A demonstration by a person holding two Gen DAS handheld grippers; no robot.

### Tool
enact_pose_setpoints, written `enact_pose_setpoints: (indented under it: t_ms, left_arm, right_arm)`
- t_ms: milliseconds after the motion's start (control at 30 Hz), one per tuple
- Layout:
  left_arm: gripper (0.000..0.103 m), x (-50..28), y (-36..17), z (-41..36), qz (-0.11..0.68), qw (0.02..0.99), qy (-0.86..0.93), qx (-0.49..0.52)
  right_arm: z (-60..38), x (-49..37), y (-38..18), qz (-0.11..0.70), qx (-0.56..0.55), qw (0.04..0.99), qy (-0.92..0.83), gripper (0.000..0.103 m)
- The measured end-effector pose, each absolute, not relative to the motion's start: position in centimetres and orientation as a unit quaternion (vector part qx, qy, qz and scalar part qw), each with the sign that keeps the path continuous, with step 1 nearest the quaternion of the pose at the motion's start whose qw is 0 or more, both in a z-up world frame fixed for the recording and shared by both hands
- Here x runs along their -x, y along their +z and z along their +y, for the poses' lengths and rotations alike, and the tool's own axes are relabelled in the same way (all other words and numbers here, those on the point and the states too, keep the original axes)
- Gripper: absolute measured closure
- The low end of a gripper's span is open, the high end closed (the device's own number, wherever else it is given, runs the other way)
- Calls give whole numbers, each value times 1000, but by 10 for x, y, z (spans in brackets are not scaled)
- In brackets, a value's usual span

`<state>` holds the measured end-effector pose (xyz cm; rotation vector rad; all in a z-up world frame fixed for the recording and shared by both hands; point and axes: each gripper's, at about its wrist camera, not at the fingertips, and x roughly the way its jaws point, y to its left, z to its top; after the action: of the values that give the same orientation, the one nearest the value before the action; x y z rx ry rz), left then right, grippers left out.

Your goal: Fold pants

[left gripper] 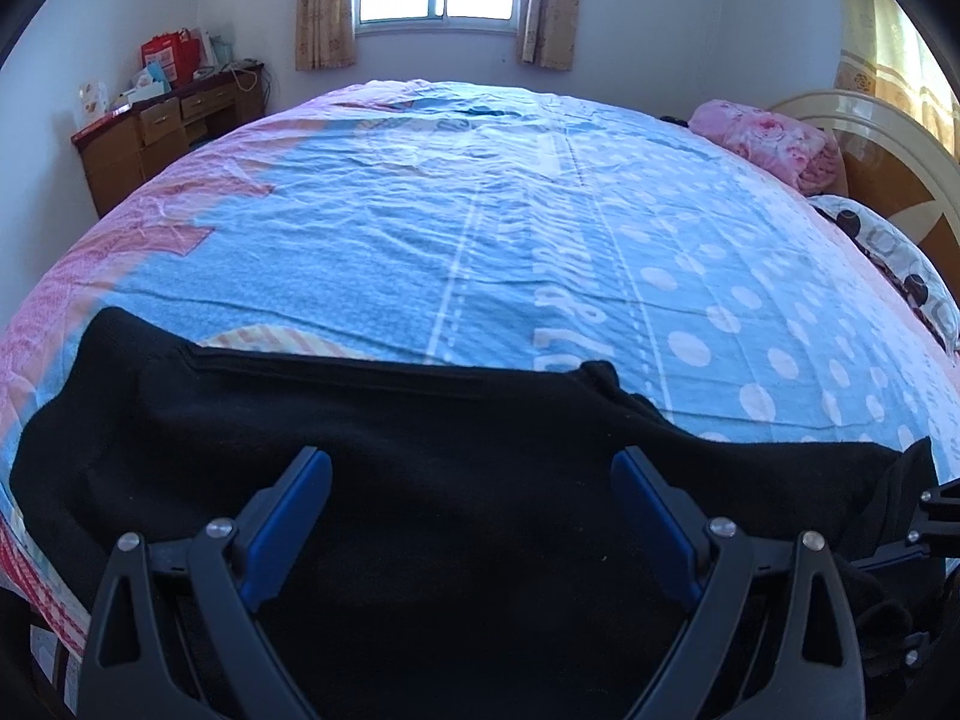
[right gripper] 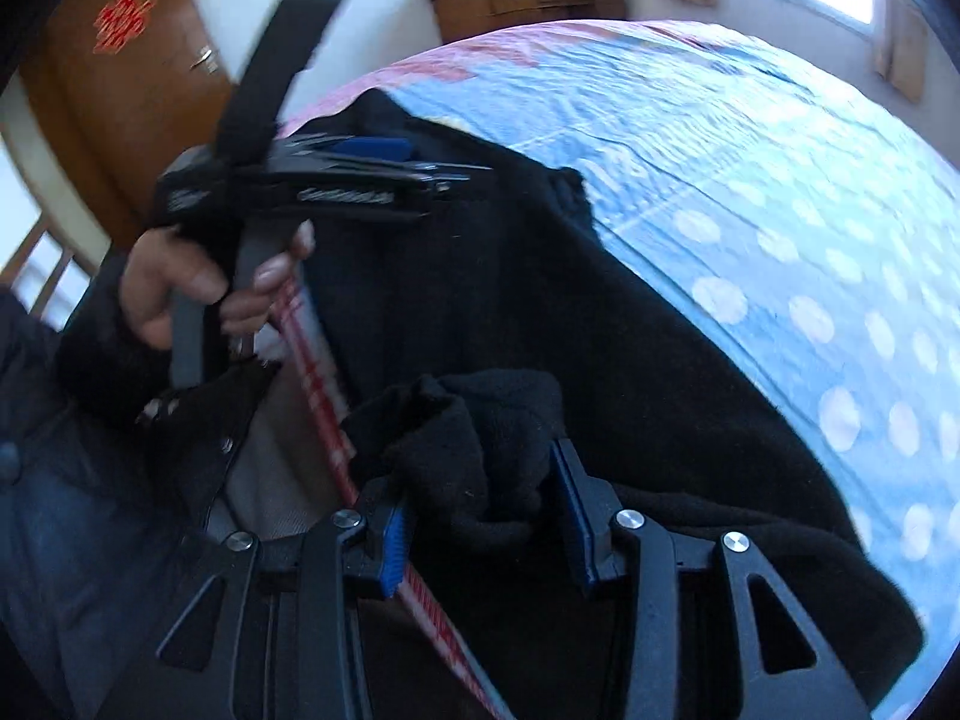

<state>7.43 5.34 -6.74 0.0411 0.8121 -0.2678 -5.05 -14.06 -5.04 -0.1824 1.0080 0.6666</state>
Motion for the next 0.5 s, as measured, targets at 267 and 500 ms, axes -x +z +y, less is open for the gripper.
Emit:
enact_pose_setpoints:
  t_ms: [267, 500]
  left_arm:
    - [6, -73, -66, 50, 389, 912, -127, -31]
    - [6, -75, -69, 49, 398, 908, -128, -27]
  right_arm:
    - [-145, 49, -37, 488, 46, 799, 348, 59]
    - [-169, 47, -19, 468, 34, 823, 321, 59]
